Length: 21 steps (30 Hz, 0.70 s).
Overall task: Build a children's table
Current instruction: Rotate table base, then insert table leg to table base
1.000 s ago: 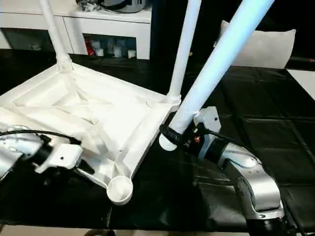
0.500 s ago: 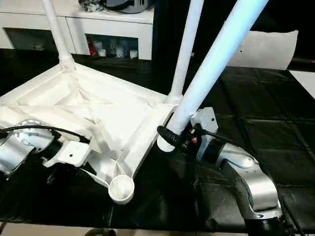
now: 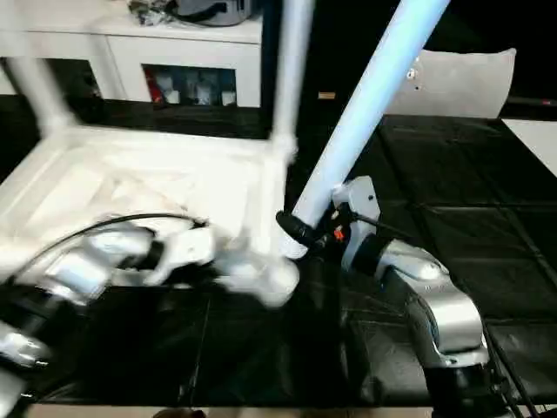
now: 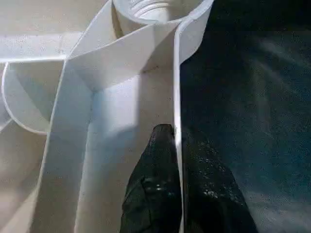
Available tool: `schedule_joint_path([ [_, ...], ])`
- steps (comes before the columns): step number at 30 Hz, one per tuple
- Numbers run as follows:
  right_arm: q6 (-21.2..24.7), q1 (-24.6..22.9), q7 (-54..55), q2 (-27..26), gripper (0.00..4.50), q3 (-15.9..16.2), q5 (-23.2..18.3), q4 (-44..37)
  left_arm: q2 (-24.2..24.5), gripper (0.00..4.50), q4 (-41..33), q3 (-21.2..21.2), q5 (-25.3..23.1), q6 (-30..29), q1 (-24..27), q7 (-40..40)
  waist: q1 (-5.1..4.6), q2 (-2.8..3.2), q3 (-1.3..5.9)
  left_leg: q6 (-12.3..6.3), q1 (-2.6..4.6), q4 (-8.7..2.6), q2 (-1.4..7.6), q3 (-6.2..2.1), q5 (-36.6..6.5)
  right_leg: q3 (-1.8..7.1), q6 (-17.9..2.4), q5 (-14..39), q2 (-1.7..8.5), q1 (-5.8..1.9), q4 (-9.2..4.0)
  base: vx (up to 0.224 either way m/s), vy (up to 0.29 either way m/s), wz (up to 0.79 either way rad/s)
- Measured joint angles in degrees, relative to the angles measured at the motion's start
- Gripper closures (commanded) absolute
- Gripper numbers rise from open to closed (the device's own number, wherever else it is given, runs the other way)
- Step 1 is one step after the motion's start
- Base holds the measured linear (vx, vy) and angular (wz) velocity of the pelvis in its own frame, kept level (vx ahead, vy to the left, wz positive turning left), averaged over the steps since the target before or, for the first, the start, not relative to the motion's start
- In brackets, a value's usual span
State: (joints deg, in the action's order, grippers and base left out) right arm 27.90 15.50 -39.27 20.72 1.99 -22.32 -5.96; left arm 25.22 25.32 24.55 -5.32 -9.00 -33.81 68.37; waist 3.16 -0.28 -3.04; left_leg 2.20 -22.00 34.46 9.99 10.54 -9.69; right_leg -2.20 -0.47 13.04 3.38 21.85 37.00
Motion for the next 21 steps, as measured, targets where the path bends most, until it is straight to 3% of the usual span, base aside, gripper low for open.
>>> schedule_joint_path([
  [4,3.54,2.42,0.56,0.42,2.61,1.22,0.73,1.66,-1.92,4.50,-0.91,-0.68,-1.94,-3.25,0.22,-3.38,0.02,0.01,0.01,-0.09,0.00,0.05,0.00,-0.01,0.06,0.00,0.01,0.00,0.01,-0.04,0.00,0.000,0.000,0.00],
  [9,5.21,5.30,-1.92,2.01,2.61,4.81,2.13,5.41,-2.70,4.50,-2.08,-0.49,-2.49,-2.90,0.99,-5.45,0.05,0.01,0.01,-0.12,0.00,0.08,-0.03,0.00,0.07,0.00,0.00,-0.03,0.04,-0.09,-0.04,0.000,0.000,0.00],
  [17,3.86,7.65,-4.29,2.50,2.61,5.94,3.49,9.65,-4.48,4.50,-2.57,-1.17,-2.82,-4.72,1.30,-6.32,0.33,0.01,0.01,-0.17,-0.02,0.07,-0.04,0.03,0.09,0.01,0.01,-0.02,0.08,-0.08,-0.06,0.000,0.000,0.00],
  [20,2.49,7.74,-3.86,1.81,2.61,5.75,3.72,10.92,-5.44,4.50,-0.16,-1.75,-2.64,-2.35,0.71,-7.41,0.22,0.01,0.02,-0.22,-0.01,0.08,-0.07,0.05,0.12,0.03,0.03,-0.06,0.10,-0.08,-0.06,0.000,0.000,0.00],
  [21,2.41,7.74,-3.72,1.70,2.61,5.73,3.90,11.21,-5.49,4.05,0.55,-2.21,-1.99,-1.37,0.72,-7.39,0.20,0.02,0.02,-0.22,-0.01,0.08,-0.07,0.05,0.12,0.03,0.04,-0.08,0.11,-0.06,-0.06,0.000,0.000,0.00],
])
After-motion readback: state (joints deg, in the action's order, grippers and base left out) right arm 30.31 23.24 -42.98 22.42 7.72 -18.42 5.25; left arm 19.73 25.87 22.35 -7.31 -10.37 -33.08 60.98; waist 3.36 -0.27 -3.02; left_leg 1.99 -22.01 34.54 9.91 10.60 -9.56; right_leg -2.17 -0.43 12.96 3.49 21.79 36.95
